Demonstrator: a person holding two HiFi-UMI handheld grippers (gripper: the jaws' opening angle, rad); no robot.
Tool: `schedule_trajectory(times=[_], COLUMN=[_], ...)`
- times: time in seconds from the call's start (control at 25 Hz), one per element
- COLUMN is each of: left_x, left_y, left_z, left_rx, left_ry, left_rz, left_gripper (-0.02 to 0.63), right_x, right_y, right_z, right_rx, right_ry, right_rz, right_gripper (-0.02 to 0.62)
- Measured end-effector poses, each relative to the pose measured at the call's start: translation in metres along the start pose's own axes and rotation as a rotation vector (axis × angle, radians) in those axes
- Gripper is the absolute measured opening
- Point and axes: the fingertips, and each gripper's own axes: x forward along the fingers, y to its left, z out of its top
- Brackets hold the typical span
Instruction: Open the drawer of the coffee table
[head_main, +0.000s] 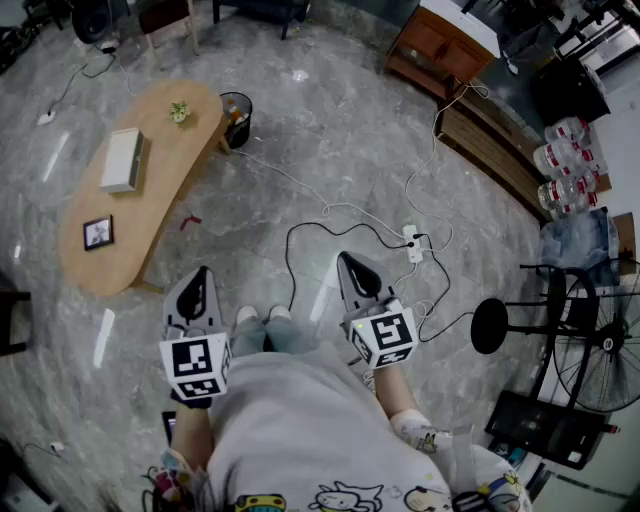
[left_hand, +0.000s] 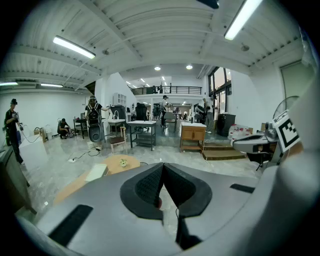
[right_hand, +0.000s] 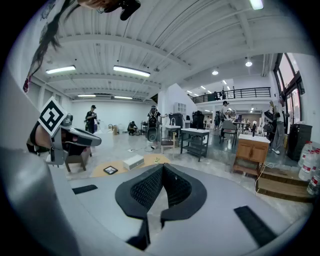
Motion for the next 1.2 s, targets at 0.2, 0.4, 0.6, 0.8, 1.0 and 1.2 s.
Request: schedule_trajectory(times=[0.2,0.4,0.6,0.8,1.0,1.2], left_x=[0.004,0.009,0.017,0.041,0.083,0.141], left_y=[-0.012,-0.014,-0.018,-0.01,0.008,0.037], left_z=[0.003,0.009,0.016,0.018,0.027,0.052], left_rx=[-0.003,-0.044,-0.048,-0.065,-0.073,-0.082], left_ry=[-0.024,-0.057,-0.06,-0.043,-0.03,-0.027], left_rz=[0.013,0.022,0.034,0.024,0.017,0.006], left_gripper=[0.005,0.006,0.016,0.107,0.153,0.184], right_x=[-0.011,-0.015,-0.015,0.007,0.052,0.116], right_y=[-0.019,-0.032,-0.045,-0.048,-0.058,-0.078], right_z=[-0.005,-0.008,-0.005,-0.004,-0.001,0.017], right_rx=[0.028,0.062,0.096,0.114,0.137,0.141], right_ry=[-0.016,-0.034,-0.031,-0.011,0.011,0.024], right_rz=[-0.01,0.003,0.02,0.038,0.063,0.07], right_gripper=[0.002,0.005,0.092,0.144,0.175,0.198])
